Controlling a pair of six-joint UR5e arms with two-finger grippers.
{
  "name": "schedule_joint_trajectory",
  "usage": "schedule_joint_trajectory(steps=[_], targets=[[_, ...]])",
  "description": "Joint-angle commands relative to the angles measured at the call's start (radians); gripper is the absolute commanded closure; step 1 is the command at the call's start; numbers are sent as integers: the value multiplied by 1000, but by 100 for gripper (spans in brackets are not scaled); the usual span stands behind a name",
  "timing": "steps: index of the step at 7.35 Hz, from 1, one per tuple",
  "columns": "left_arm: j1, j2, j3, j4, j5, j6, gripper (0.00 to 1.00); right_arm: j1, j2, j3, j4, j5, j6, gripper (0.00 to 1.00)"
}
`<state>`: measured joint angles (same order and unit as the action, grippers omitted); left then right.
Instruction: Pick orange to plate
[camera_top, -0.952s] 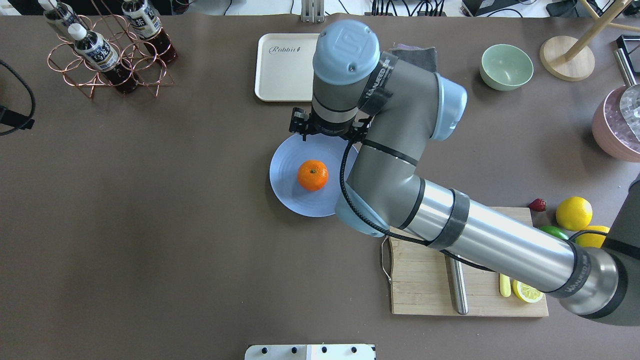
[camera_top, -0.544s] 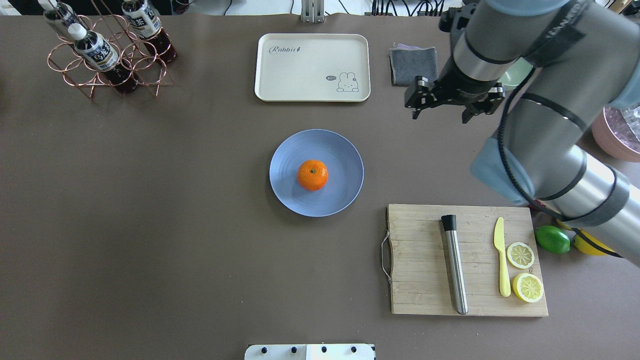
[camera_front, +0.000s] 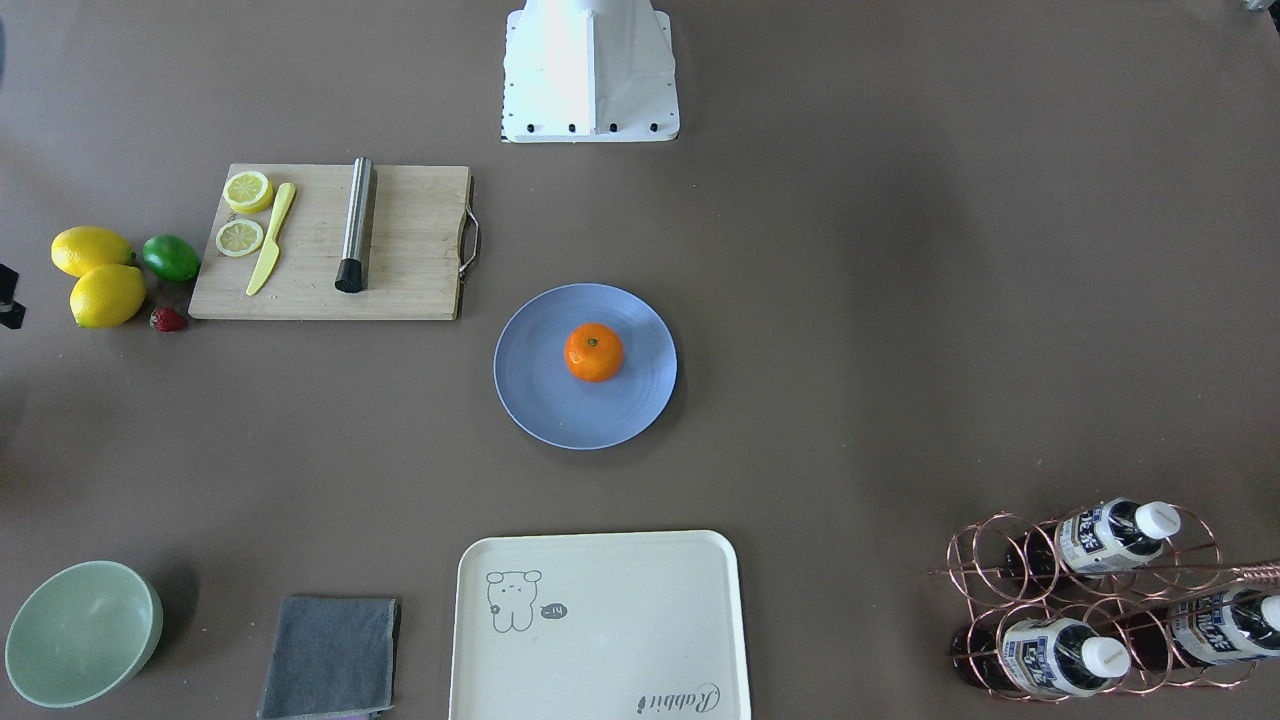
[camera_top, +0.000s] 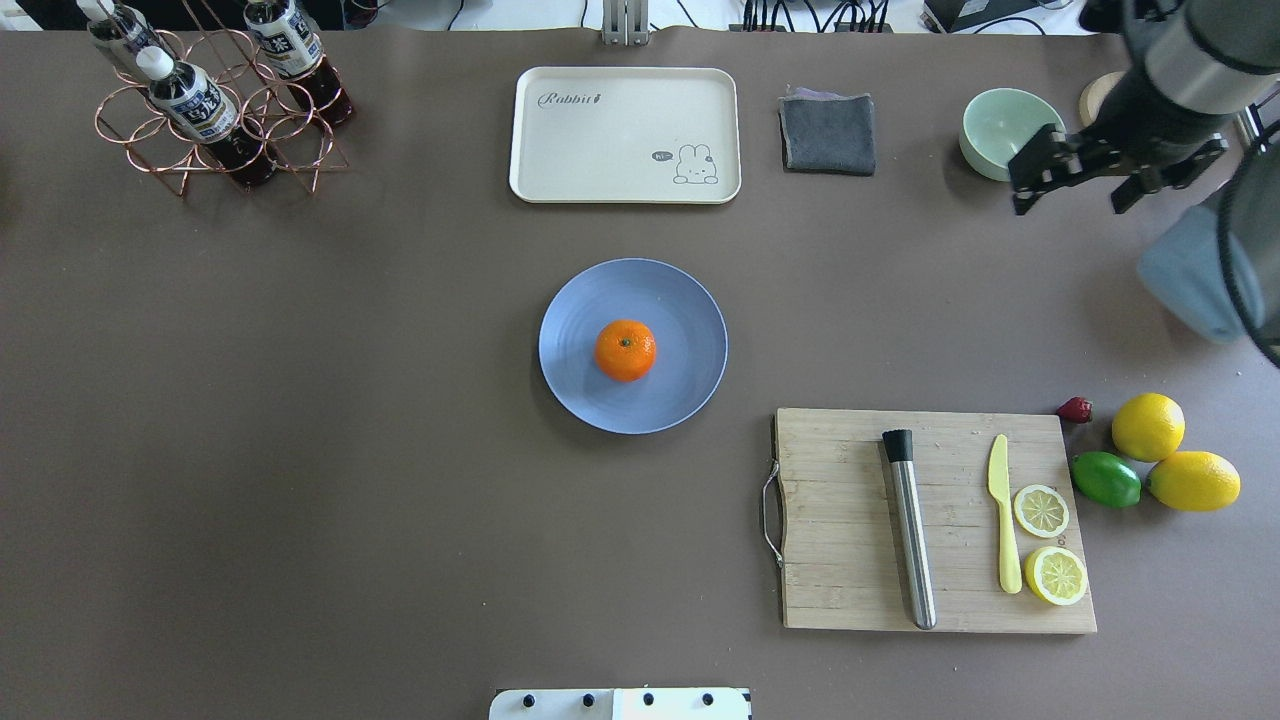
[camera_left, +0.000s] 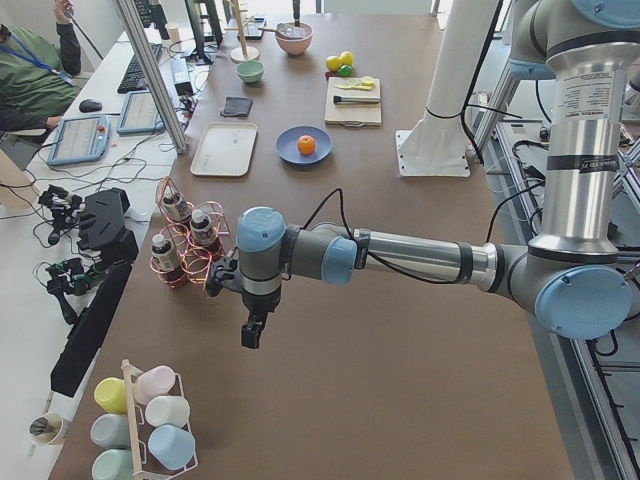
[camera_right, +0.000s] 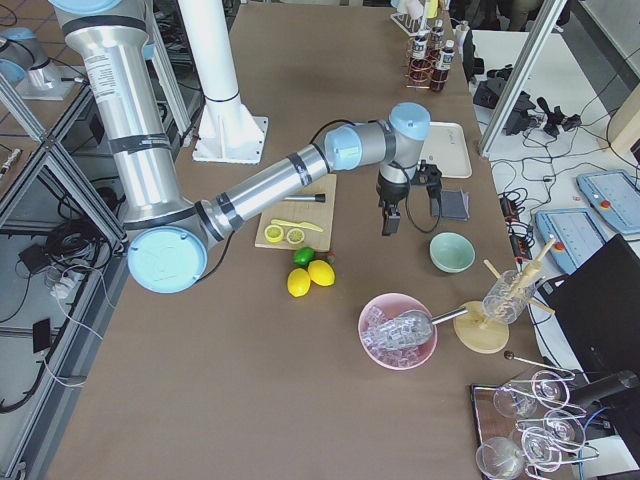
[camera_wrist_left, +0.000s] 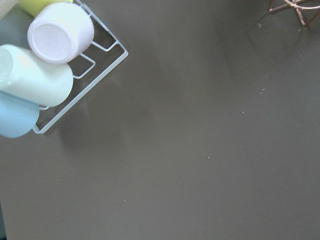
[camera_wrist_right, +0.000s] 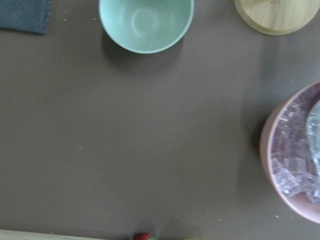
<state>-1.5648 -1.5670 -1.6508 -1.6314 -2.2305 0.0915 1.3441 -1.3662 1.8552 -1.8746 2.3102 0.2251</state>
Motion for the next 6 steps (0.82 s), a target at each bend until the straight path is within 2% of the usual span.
schedule_joint_trajectory(steps=[1,4,6], targets=[[-40,10,51,-5,-64,1,2,134,-114,-83,6,20,-193,0],[-40,12,54,-10,-61,2,2,170,-185,-89,84,18,-214,0],[-40,12,52,-10,-61,4,2,188,-186,-91,94,21,-214,0]])
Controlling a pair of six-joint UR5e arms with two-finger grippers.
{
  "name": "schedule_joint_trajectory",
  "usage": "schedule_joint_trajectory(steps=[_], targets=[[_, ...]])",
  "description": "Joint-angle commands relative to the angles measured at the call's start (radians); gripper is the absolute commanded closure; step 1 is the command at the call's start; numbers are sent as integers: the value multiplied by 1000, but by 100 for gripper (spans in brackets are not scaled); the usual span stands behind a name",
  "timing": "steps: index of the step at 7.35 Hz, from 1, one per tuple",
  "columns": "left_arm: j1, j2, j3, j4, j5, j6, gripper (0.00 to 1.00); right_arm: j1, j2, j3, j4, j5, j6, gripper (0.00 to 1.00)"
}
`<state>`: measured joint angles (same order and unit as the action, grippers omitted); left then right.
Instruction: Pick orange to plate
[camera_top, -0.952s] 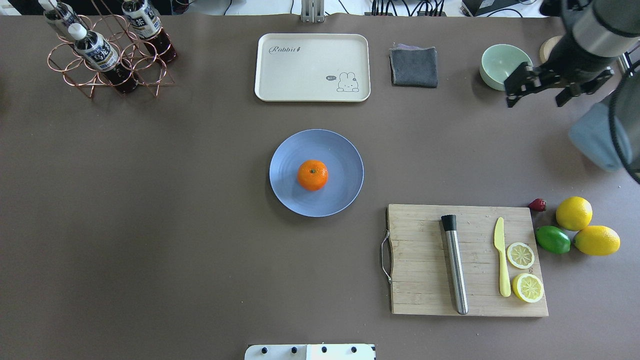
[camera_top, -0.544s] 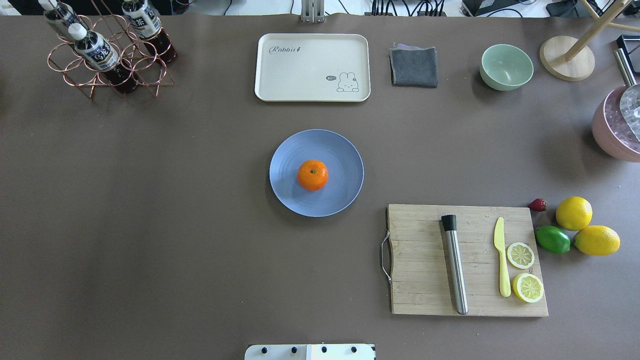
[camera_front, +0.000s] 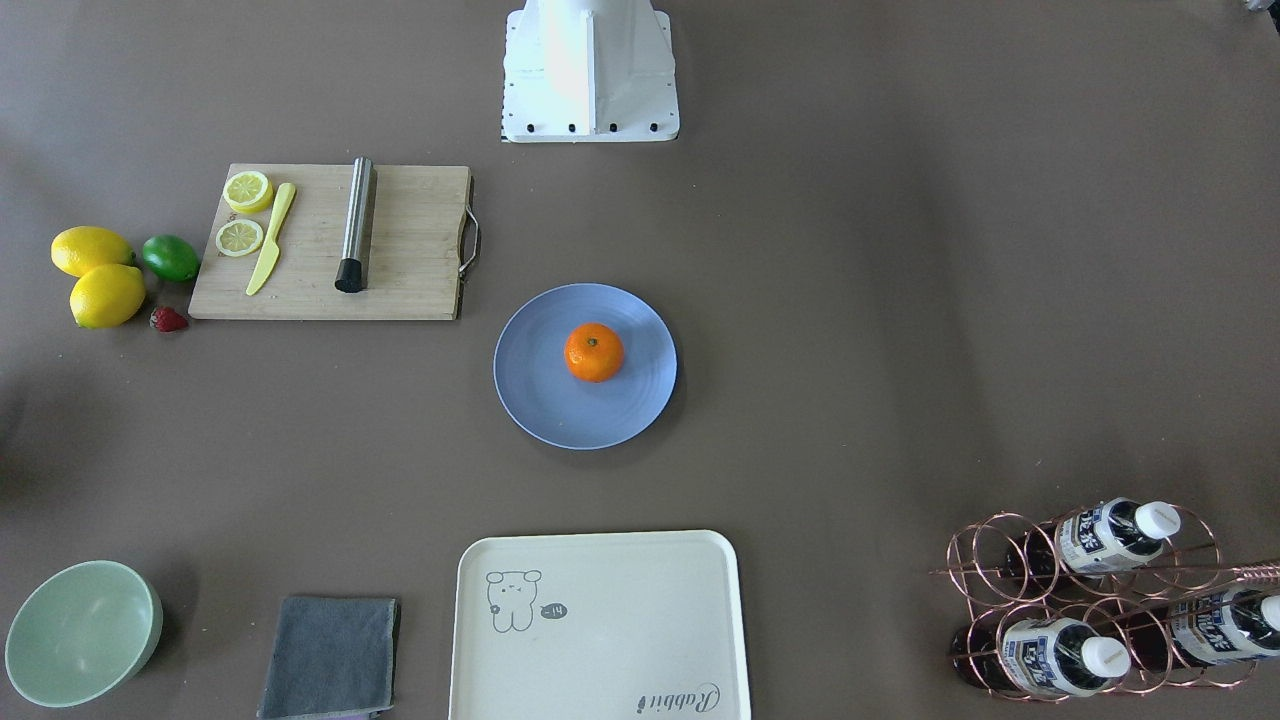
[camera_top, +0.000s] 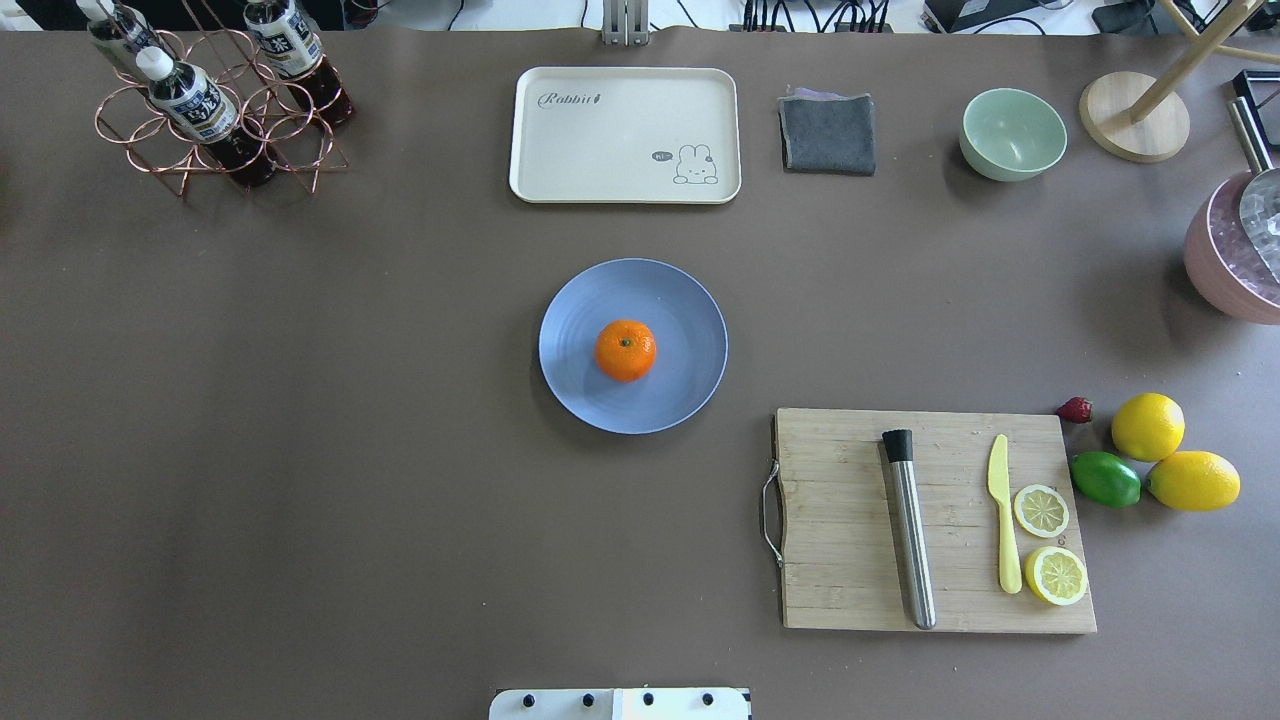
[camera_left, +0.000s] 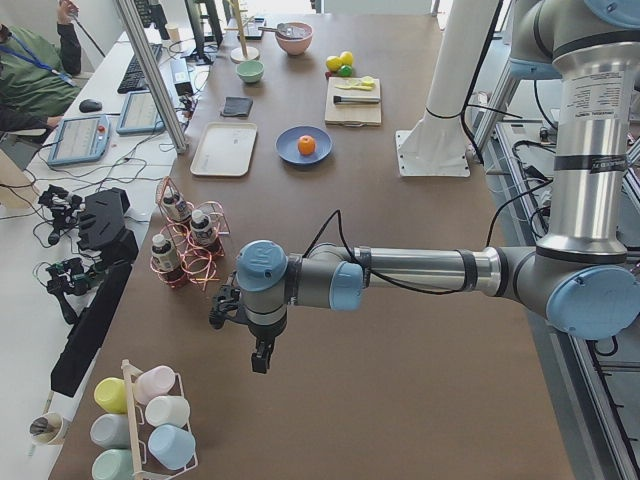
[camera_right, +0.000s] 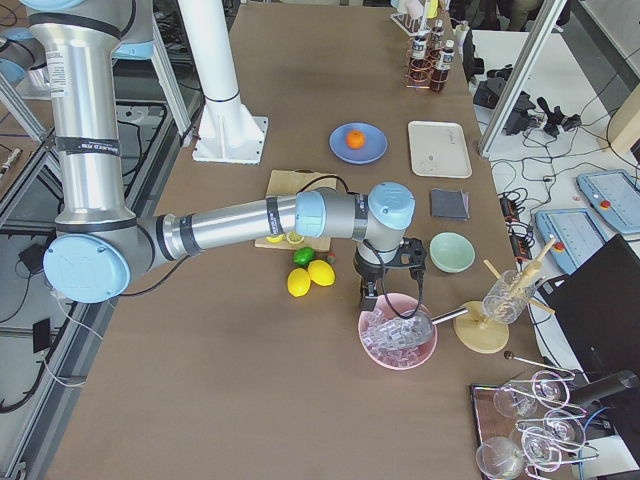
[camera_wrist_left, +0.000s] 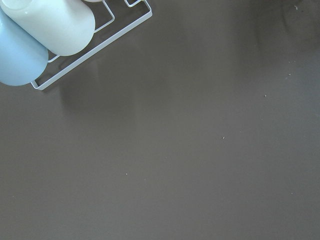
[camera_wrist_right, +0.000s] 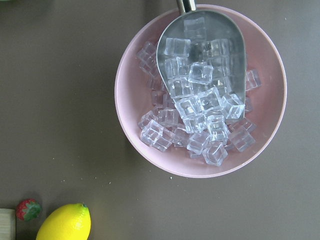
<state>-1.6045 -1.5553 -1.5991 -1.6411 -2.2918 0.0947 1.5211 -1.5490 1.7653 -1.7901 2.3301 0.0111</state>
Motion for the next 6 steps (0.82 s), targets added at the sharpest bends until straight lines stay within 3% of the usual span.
schedule_joint_trajectory(steps=[1,6], targets=[[0,-3,2,0,0,-1,2,13,0,0,9,2,3,0],[0,-6,2,0,0,-1,2,24,-3,0,9,5,4,0]])
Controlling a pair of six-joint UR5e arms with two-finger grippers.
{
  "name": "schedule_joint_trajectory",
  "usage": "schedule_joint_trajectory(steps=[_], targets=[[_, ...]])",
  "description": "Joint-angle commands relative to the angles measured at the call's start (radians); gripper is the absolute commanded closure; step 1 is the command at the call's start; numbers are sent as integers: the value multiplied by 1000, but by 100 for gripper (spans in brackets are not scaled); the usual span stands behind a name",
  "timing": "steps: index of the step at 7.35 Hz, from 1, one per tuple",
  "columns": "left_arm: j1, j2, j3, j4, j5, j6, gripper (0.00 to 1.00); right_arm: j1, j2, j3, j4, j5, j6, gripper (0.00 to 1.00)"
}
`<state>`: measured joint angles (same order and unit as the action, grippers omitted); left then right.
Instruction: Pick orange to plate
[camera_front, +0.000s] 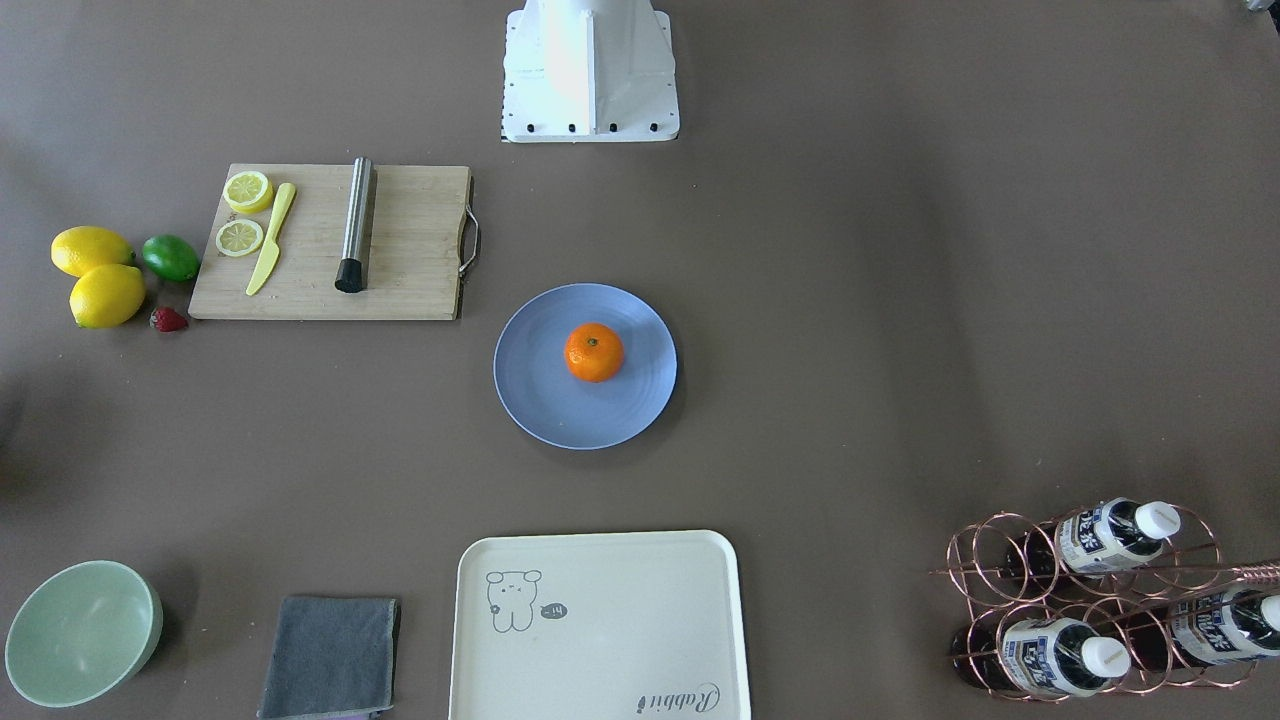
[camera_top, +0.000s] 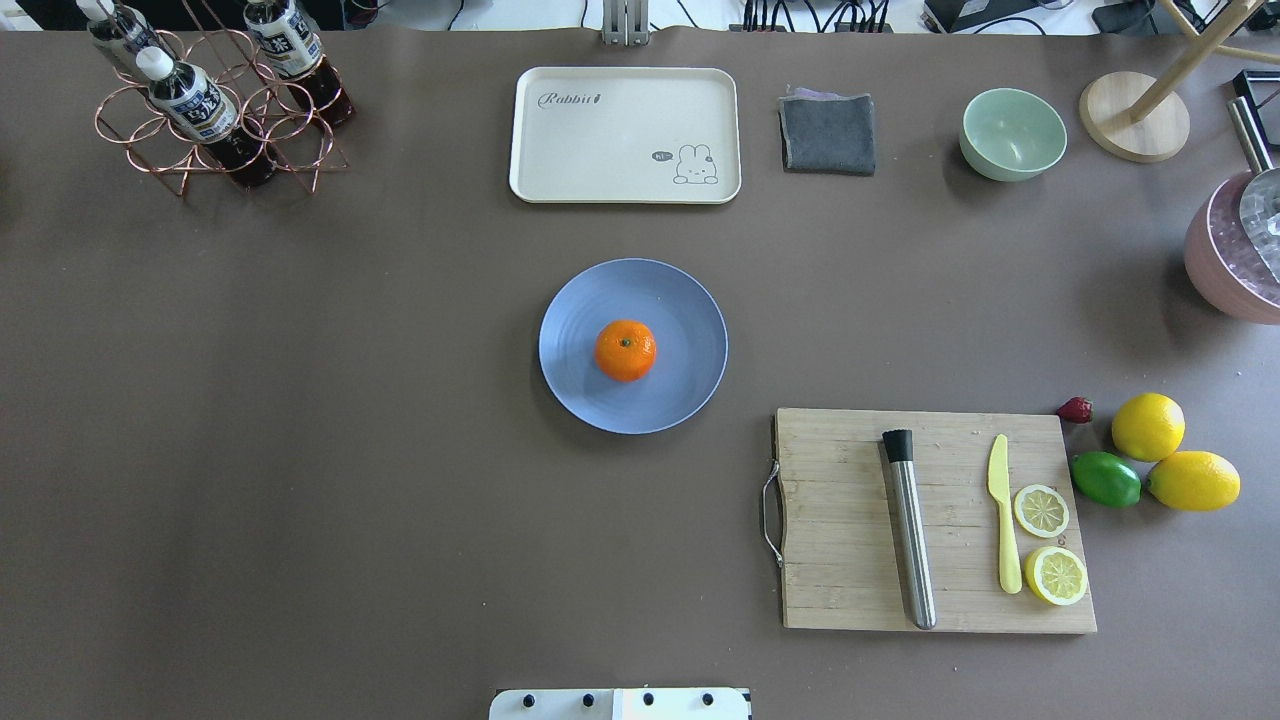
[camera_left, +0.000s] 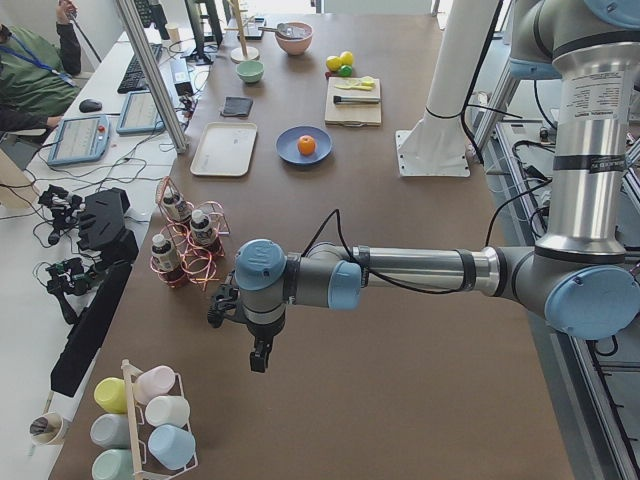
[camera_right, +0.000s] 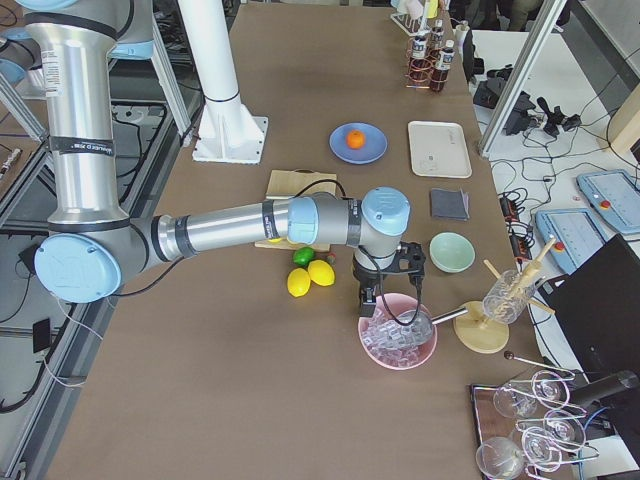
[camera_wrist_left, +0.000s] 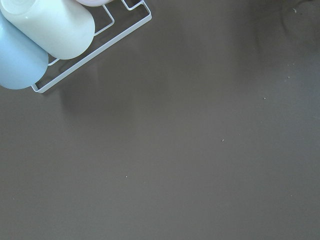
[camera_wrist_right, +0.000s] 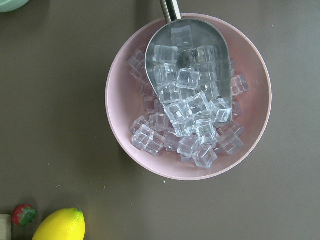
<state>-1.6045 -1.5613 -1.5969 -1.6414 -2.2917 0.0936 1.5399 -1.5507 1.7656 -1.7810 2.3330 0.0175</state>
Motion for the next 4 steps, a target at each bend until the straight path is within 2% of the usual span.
schedule_joint_trajectory(steps=[1,4], targets=[[0,1,0,0,0,0,2,6,-3,0,0,8,-2,0],[0,-6,-3,0,1,0,2,12,-5,0,0,14,-2,0]])
